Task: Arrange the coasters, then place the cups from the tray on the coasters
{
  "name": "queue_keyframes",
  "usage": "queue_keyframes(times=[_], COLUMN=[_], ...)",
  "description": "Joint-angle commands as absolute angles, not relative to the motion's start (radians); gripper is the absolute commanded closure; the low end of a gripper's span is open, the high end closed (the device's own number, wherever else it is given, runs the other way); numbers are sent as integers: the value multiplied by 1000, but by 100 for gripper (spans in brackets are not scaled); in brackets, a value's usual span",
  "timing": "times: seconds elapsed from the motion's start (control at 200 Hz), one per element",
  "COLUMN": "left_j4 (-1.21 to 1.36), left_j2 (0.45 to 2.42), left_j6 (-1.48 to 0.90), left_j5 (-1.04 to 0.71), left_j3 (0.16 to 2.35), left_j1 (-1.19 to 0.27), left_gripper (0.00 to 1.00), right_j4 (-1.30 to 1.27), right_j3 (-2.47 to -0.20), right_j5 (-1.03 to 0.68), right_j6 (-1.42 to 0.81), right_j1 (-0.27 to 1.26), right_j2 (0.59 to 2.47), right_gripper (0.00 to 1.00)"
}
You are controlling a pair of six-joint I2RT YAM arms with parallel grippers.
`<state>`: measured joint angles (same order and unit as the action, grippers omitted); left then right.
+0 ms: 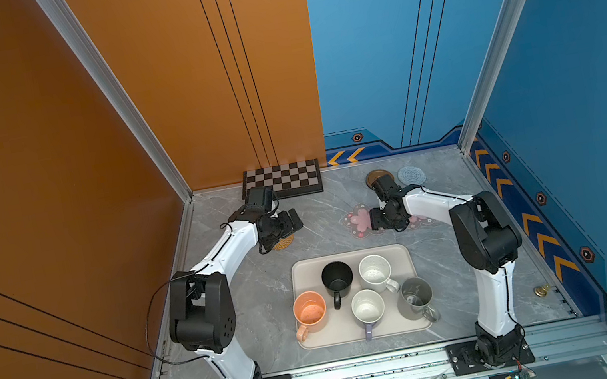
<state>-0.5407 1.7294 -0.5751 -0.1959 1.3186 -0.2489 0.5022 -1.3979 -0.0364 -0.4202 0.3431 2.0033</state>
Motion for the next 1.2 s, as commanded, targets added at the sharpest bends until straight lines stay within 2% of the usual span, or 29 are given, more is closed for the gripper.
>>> queue_keyframes(times=[0.0, 0.29, 0.375, 0.44, 0.45, 0.566, 0.741, 1.086, 1.196], left_j4=[-598, -601, -601, -601, -601, -602, -603, -601, -601], left_j2=[1712, 1746, 1770, 1790, 1793, 1836, 1879, 1941, 1967], left_j6=[-554, -536, -530, -525, -524, -550, -585, -610, -611], left_j5=[-122, -12, -2, 11, 14, 30, 2, -37, -41], left_j3=[1331, 1355, 1375, 1390, 1392, 1407, 1411, 1408, 1423], left_j1=[-241, -236, -229, -225, -224, -205, -174, -121, -121], left_gripper=[1, 3, 6, 12, 17, 39, 41, 76, 78], right_j4=[558, 575, 577, 577, 578, 581, 594, 607, 607], right_j3=[-1390, -1399, -1402, -1404, -1404, -1411, -1431, -1509, -1534], right_j5=[4, 17, 9, -6, -8, -17, -21, -46, -52], right_j6=[-406, -393, -394, -397, -397, -400, -397, -397, -397], right_j1=[329, 308, 308, 308, 309, 318, 332, 389, 406], right_j2=[1928, 1826, 1801, 1793, 1792, 1783, 1786, 1847, 1867], right_gripper=[33, 33, 33, 33, 33, 33, 33, 33, 33])
